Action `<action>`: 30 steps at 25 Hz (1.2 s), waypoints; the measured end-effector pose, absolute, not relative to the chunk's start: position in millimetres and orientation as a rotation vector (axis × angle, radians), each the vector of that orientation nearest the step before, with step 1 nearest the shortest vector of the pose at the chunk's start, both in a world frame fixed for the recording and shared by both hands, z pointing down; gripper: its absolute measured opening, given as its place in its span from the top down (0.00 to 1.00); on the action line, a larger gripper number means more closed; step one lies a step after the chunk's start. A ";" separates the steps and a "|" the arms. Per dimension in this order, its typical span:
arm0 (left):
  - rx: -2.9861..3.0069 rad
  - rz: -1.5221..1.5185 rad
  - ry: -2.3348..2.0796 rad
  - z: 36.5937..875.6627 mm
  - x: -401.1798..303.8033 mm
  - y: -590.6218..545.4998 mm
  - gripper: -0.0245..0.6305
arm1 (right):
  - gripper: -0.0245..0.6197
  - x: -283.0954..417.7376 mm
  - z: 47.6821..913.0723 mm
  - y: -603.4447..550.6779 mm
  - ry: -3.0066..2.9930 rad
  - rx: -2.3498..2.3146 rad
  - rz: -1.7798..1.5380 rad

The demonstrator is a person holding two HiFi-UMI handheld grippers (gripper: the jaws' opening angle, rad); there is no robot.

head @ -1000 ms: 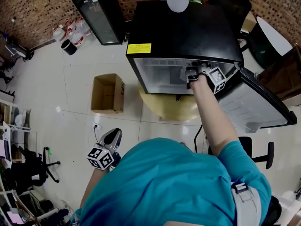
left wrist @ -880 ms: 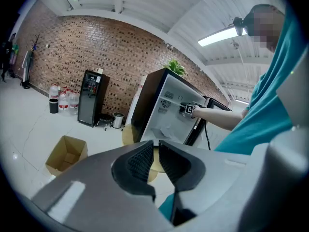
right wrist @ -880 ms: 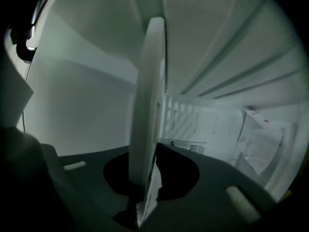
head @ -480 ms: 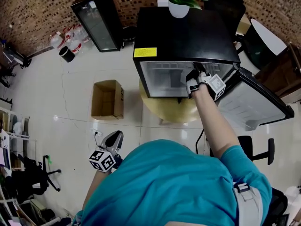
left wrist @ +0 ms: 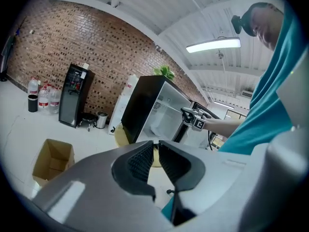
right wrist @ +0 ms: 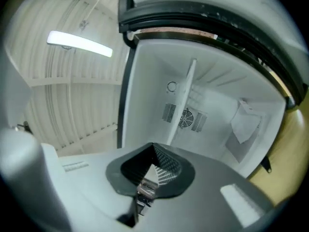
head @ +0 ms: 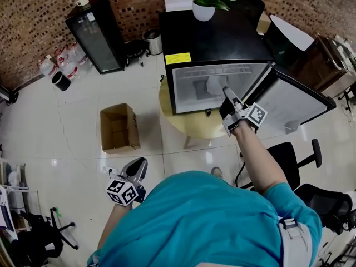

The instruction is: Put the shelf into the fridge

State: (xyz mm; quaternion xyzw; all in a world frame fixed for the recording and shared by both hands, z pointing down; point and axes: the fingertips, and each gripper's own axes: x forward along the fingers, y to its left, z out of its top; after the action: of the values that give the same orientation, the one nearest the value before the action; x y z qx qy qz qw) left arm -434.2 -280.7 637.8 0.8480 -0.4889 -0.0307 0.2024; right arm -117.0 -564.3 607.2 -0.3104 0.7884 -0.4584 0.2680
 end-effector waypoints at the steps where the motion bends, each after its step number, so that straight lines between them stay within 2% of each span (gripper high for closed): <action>1: 2.378 -0.076 -1.343 639.3 -432.6 -279.1 0.91 | 0.96 -115.7 599.2 -553.3 2.203 -0.788 -1.151; 6: 2.426 -0.073 -1.295 623.2 -410.9 -257.1 0.91 | 0.96 -118.0 546.8 -474.5 2.345 -0.490 -1.005; 12: 2.456 -0.115 -1.373 606.0 -340.1 -181.3 0.91 | 0.96 -75.1 505.6 -351.6 2.494 -0.236 -0.864; 15: 2.429 -0.181 -1.412 631.6 -292.3 -116.8 0.91 | 0.96 -45.7 519.4 -266.9 2.584 -0.175 -0.768; 20: 2.440 -0.183 -1.409 657.0 -211.2 -30.5 0.91 | 0.96 4.9 573.3 -178.2 2.707 -0.250 -0.826; 30: 2.416 -0.221 -1.554 631.6 -200.3 72.8 0.91 | 0.96 4.1 578.4 -48.5 2.901 -0.046 -0.671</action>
State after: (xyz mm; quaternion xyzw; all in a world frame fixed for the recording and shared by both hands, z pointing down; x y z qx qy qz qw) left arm -200.3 72.8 631.6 0.8314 -0.5349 -0.0761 0.1299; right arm 4.1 -48.5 578.4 -0.0154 0.9709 -0.2245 0.0819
